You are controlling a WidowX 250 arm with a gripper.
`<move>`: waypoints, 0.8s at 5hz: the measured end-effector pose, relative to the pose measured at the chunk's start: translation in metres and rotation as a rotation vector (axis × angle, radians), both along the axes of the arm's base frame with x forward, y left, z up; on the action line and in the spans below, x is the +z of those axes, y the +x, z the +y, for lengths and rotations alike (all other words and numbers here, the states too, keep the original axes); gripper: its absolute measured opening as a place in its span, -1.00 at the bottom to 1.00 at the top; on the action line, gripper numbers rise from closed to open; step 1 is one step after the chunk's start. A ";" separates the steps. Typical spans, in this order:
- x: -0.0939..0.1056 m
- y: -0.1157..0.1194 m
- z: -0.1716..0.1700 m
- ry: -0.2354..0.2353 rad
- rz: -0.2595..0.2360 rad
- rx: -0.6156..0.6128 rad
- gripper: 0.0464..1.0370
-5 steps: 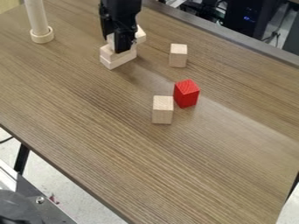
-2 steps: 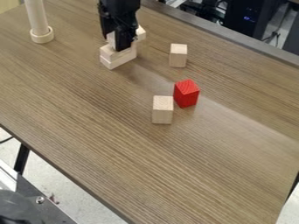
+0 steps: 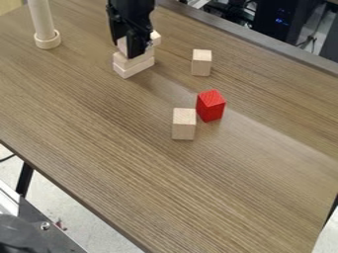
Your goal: Put the rectangular block on top of the other rectangular block
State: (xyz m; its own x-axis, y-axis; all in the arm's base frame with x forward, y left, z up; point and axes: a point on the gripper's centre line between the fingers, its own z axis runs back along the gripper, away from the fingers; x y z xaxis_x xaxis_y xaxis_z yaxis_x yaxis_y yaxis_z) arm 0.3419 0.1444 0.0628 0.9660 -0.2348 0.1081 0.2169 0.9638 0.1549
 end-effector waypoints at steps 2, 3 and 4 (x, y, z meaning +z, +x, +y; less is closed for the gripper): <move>0.000 -0.001 0.001 -0.004 0.002 0.005 0.19; -0.001 -0.003 -0.002 -0.018 0.018 0.009 0.74; -0.001 -0.003 -0.002 -0.012 0.018 0.013 0.93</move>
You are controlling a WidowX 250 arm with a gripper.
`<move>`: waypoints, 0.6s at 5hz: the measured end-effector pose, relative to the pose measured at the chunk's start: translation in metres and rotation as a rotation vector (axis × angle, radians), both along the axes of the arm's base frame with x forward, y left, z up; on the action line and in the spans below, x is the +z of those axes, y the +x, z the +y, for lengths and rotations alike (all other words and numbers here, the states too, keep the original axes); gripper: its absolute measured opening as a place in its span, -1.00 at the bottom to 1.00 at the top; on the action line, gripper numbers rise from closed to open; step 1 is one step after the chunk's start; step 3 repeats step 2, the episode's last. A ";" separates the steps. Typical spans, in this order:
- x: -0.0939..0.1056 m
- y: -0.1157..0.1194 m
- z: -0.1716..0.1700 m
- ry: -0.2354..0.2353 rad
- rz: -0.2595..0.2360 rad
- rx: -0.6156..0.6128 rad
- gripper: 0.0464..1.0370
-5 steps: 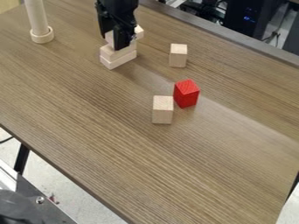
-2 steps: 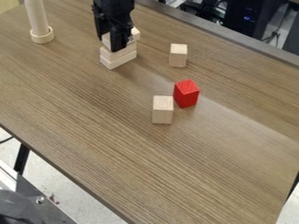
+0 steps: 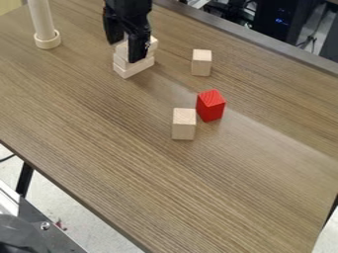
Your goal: Put the rectangular block on top of the other rectangular block
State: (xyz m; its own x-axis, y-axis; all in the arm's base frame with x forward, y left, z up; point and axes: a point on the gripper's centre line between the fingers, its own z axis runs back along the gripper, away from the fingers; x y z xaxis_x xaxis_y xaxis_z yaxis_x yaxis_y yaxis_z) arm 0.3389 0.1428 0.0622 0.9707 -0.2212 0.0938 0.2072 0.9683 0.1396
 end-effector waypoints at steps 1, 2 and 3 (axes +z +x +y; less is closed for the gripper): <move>0.000 0.002 -0.003 -0.010 -0.003 -0.007 0.92; 0.012 0.004 -0.008 -0.041 -0.020 0.002 0.92; 0.012 0.004 -0.008 -0.041 -0.020 0.002 0.92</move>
